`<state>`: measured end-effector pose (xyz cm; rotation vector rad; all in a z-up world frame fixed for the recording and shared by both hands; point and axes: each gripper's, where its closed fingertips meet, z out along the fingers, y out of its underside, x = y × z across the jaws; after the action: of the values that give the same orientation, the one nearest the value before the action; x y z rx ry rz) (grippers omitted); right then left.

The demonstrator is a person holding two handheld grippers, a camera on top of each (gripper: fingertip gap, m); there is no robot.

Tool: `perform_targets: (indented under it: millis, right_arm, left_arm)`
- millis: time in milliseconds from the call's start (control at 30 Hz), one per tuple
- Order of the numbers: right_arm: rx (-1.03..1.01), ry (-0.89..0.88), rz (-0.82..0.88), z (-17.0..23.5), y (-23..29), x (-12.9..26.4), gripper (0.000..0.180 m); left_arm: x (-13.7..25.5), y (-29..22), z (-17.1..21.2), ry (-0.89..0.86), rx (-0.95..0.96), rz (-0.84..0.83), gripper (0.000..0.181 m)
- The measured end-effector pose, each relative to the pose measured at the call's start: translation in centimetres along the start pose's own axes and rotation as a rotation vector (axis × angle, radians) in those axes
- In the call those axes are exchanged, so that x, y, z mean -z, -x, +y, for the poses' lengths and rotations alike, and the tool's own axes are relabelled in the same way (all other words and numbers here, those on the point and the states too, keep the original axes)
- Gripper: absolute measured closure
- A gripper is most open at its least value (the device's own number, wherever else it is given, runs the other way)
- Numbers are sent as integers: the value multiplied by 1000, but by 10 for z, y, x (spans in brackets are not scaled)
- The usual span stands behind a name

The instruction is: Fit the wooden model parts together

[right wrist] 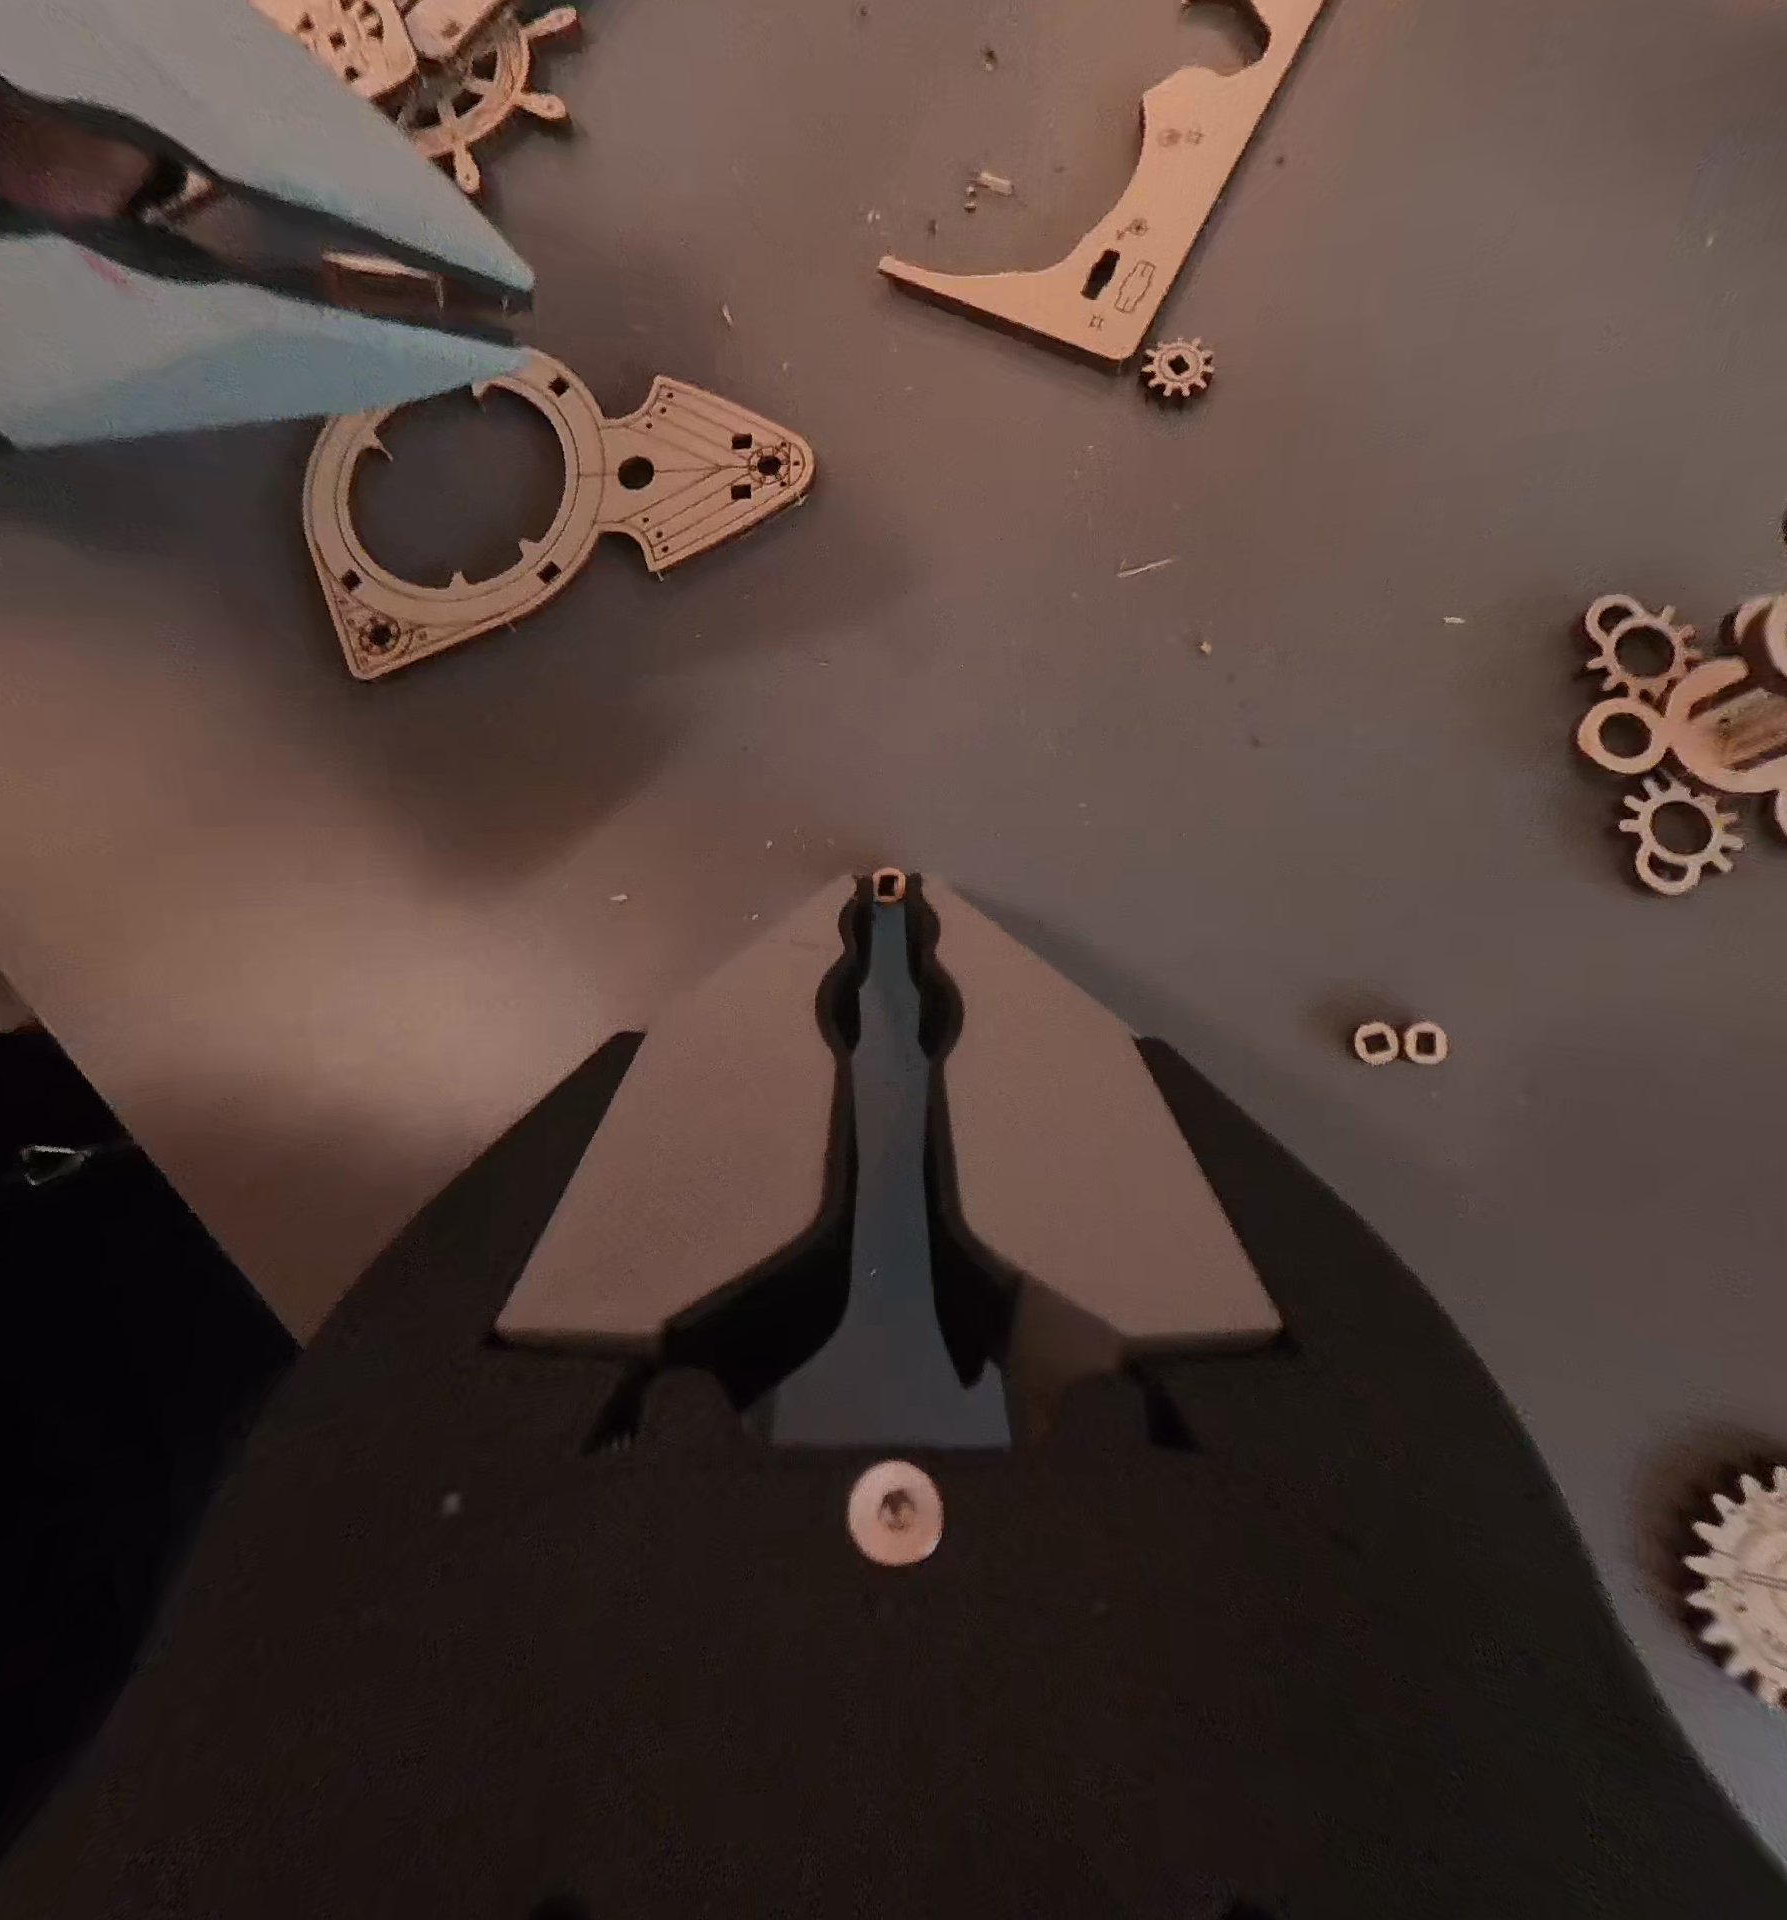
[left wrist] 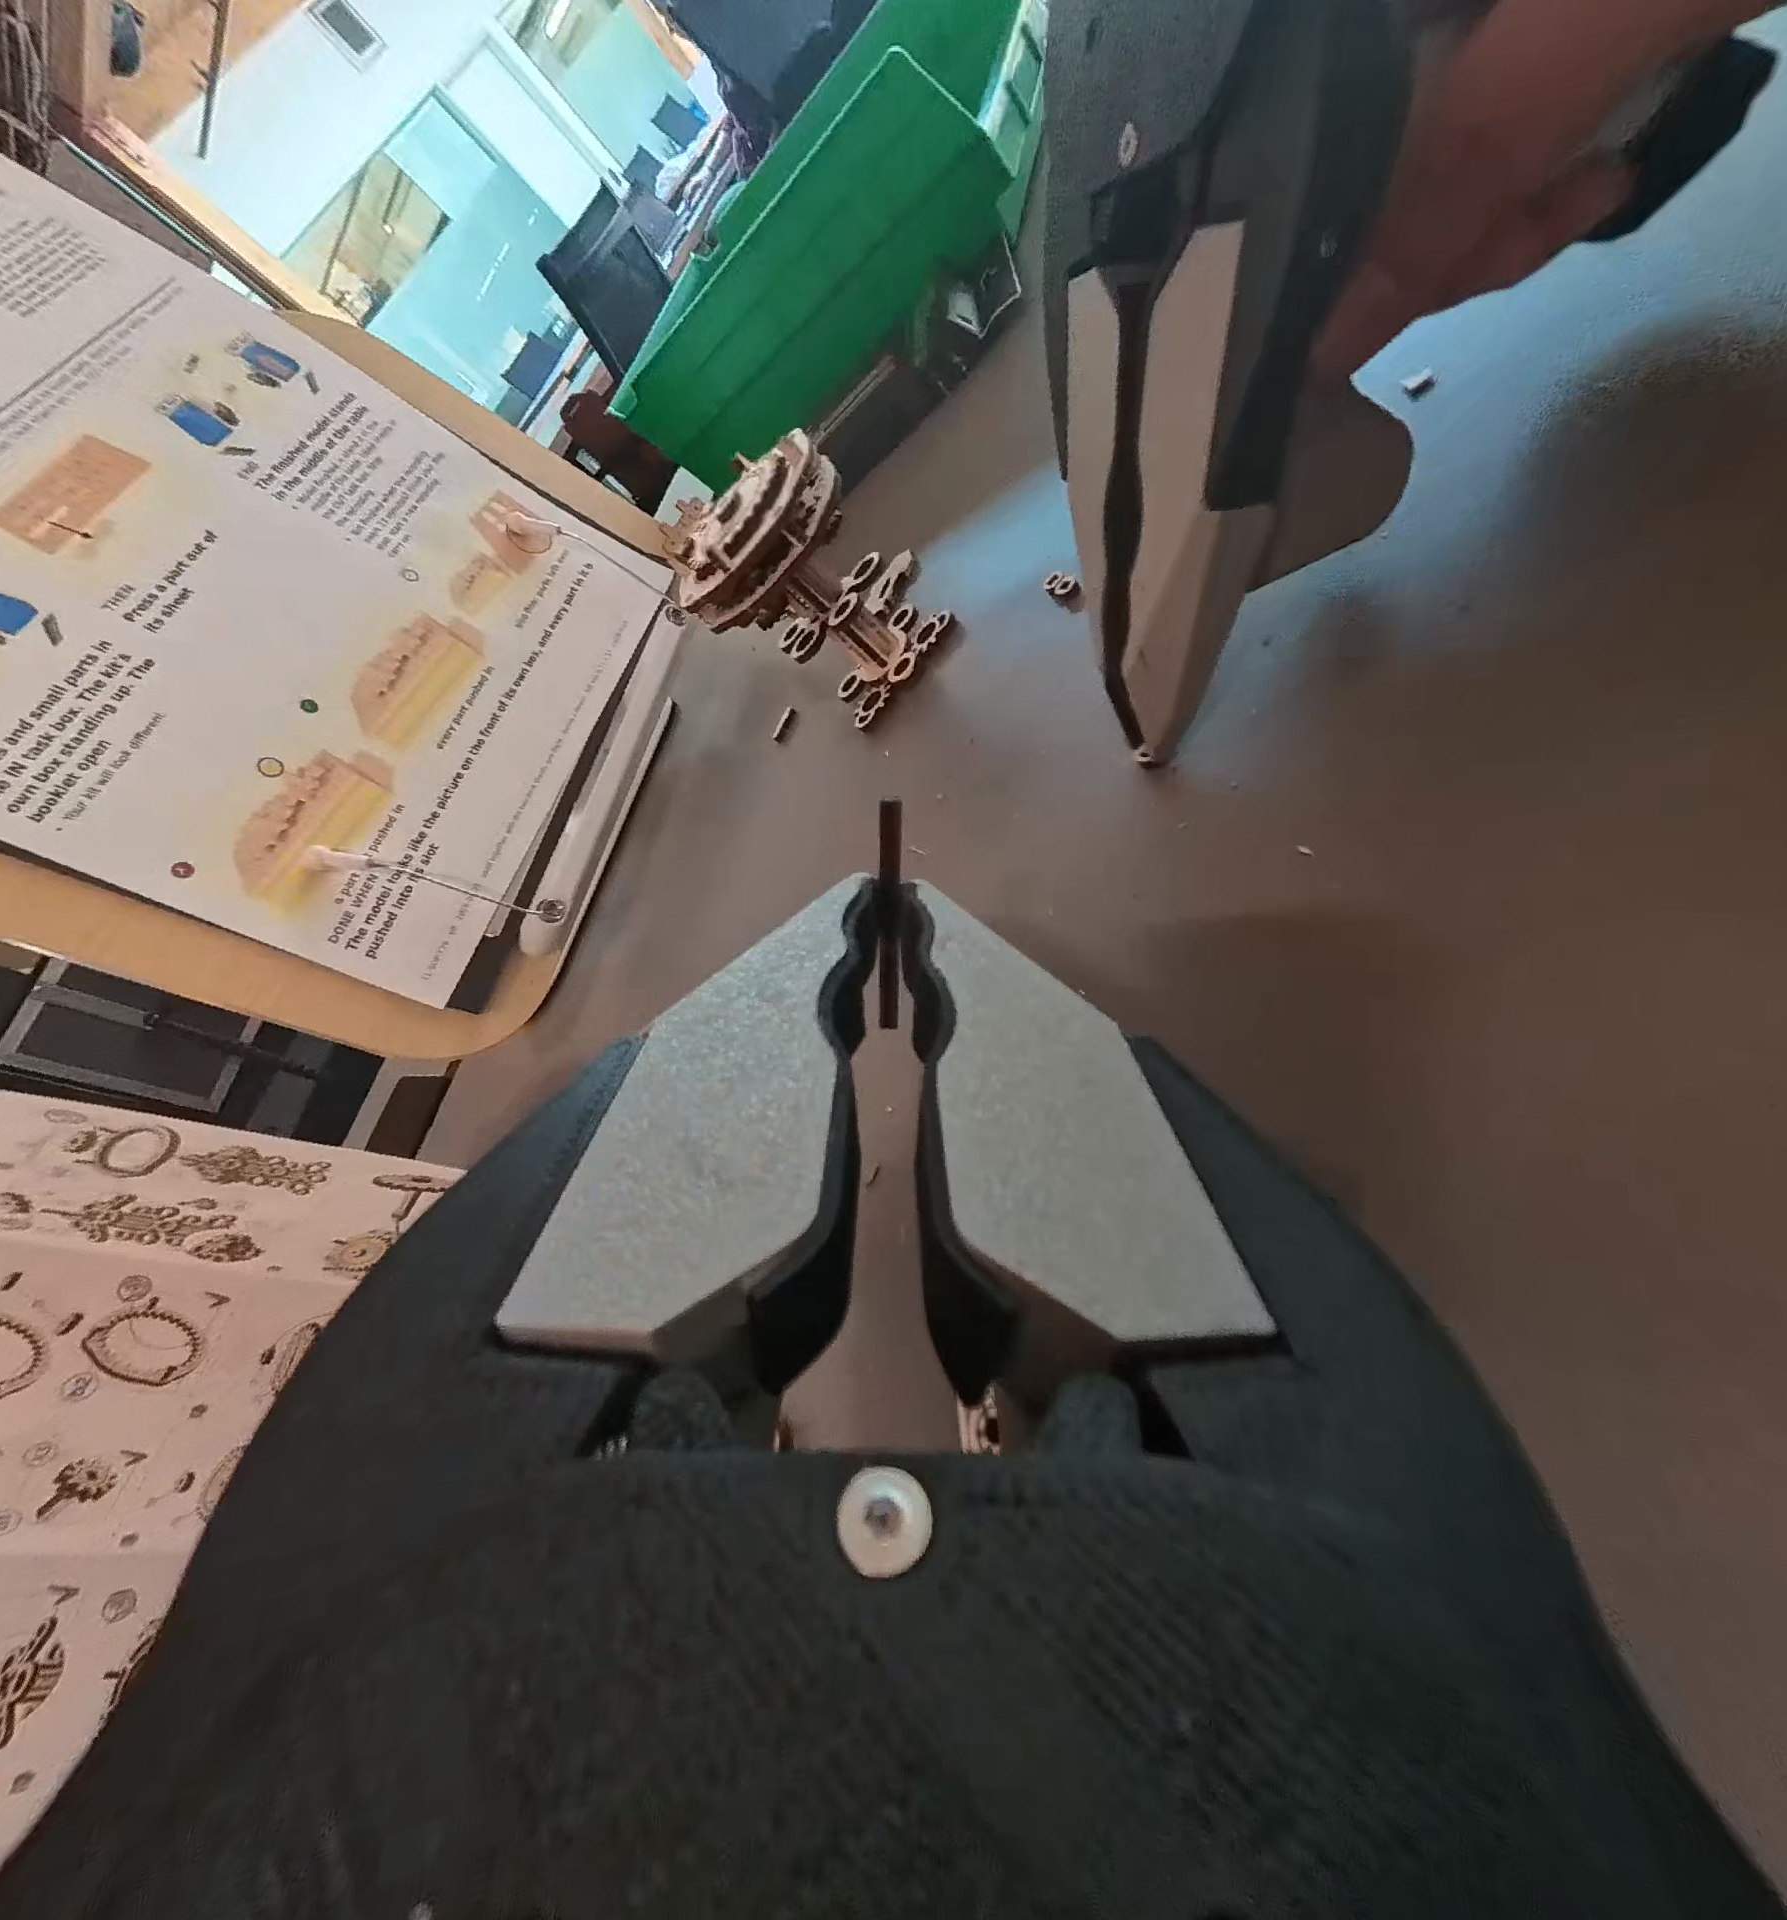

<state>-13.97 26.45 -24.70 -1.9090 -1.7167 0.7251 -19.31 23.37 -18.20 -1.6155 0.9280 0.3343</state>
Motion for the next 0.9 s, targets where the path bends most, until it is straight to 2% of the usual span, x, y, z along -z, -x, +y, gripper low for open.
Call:
perform_targets:
  millis: [67, 167, 267, 433, 600, 900]
  right_arm:
    - [59, 30, 19, 1, 1, 0, 176]
    - [123, 67, 51, 3, -1, 2, 155]
    - [137, 24, 122, -3, -9, 14, 158]
    - [60, -259, -29, -54, 32, 35, 161]
    - [90, -457, -75, -95, 58, 42, 162]
    - [104, -489, -100, -108, 62, 31, 179]
  left_arm:
    - [1, 3, 0, -3, 3, -11, 180]
    - [2, 6, 0, -13, 9, -22, 180]
    - [3, 9, -2, -21, 4, -43, 180]
    - [5, 14, -9, -43, -4, -80, 180]
    - [8, 16, -11, -46, -20, -104, 181]
    - [8, 17, -12, -33, -49, -127, 180]
